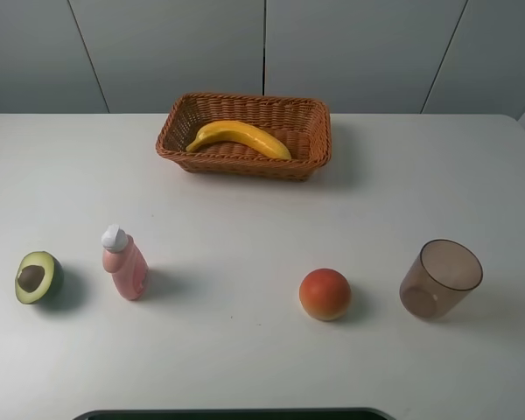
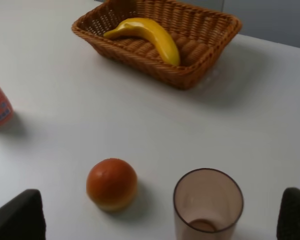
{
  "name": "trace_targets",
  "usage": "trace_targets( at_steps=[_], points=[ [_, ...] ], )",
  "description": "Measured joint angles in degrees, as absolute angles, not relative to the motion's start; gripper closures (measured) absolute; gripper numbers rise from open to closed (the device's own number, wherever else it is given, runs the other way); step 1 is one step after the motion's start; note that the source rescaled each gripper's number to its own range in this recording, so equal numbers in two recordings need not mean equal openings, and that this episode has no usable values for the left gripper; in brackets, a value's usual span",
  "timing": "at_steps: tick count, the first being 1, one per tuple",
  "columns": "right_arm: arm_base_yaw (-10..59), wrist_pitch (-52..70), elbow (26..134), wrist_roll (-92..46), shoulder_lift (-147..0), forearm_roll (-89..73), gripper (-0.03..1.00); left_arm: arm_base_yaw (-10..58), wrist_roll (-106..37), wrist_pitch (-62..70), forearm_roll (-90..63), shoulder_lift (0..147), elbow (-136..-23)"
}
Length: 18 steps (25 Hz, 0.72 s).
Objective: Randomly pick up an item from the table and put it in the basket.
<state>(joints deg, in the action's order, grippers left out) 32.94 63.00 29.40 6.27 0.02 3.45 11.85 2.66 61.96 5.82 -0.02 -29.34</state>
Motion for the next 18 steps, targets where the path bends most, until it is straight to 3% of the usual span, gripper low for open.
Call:
trace_targets(
  at_steps=[12,18],
  points=[
    [4.73,63.0,29.4,6.27,0.02,3.45,-0.03,11.85,2.66,61.96,5.82,-0.02,-29.34],
    [1.23,63.0,29.4,6.15,0.02,3.45,-0.03,11.85,2.66,61.96,5.82,-0.02,-29.34]
  ],
)
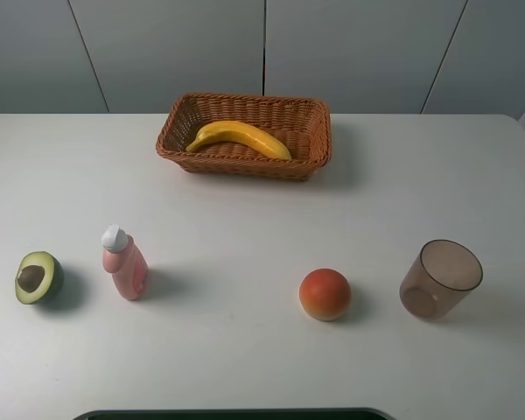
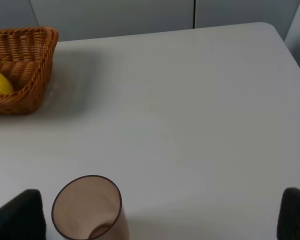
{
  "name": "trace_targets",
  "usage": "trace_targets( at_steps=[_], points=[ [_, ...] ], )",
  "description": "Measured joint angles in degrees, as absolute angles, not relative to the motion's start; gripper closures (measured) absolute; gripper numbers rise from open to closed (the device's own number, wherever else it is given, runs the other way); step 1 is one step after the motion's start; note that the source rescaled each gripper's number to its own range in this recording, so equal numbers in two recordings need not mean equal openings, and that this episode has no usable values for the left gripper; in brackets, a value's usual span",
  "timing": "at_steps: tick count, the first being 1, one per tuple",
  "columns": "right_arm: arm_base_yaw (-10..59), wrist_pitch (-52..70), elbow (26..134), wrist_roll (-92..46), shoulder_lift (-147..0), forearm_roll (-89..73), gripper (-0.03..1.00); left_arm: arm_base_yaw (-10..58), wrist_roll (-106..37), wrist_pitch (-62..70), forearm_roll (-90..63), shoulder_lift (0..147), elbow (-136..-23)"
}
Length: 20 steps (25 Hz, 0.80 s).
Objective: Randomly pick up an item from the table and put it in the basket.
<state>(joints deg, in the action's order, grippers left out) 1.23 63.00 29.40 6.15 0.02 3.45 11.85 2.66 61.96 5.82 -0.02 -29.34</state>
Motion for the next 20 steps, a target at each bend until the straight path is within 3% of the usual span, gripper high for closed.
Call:
trace_targets(
  at_steps=[20],
  points=[
    [1.23,63.0,29.4,6.15,0.02,3.45,-0.03,11.85,2.66,61.96,5.82,-0.02,-29.34]
  ],
)
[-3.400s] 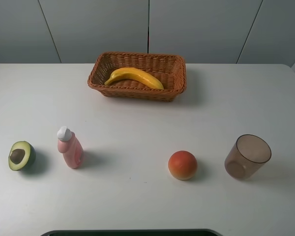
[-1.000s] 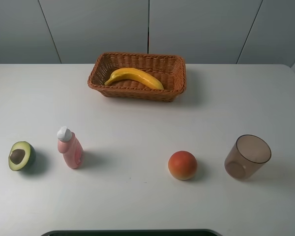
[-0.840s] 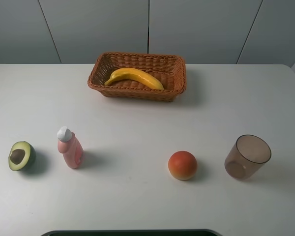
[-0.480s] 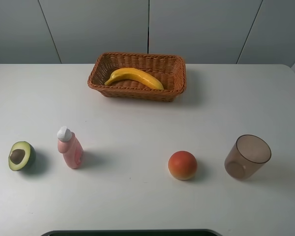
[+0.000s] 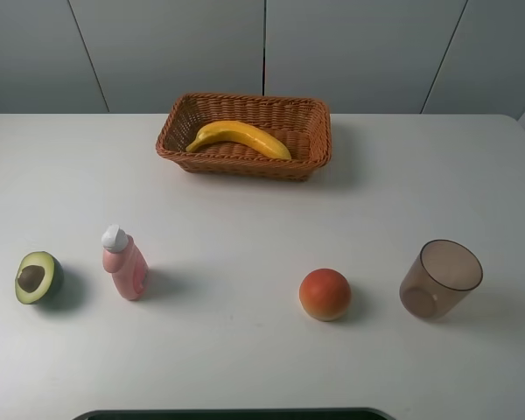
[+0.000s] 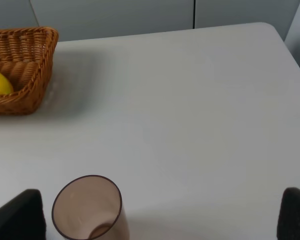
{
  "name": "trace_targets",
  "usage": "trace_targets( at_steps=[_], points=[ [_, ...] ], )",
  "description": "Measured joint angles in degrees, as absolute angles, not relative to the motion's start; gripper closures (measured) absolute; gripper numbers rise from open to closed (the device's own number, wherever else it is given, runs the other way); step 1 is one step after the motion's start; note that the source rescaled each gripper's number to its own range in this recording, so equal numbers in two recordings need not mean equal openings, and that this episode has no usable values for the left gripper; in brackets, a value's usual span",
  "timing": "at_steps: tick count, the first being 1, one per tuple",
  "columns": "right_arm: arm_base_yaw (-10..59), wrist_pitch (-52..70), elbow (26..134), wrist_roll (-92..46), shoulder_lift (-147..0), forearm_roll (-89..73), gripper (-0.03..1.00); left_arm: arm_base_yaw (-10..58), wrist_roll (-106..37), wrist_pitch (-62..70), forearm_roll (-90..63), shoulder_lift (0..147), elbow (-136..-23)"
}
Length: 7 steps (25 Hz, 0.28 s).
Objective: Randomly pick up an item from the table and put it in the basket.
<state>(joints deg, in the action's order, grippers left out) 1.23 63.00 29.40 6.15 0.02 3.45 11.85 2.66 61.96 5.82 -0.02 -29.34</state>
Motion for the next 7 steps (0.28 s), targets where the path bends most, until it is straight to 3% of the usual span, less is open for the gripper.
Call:
trace_targets(
  at_steps=[7],
  points=[
    [1.23,63.0,29.4,6.15,0.02,3.45,-0.03,11.85,2.66,61.96,5.82,-0.02,-29.34]
  ],
)
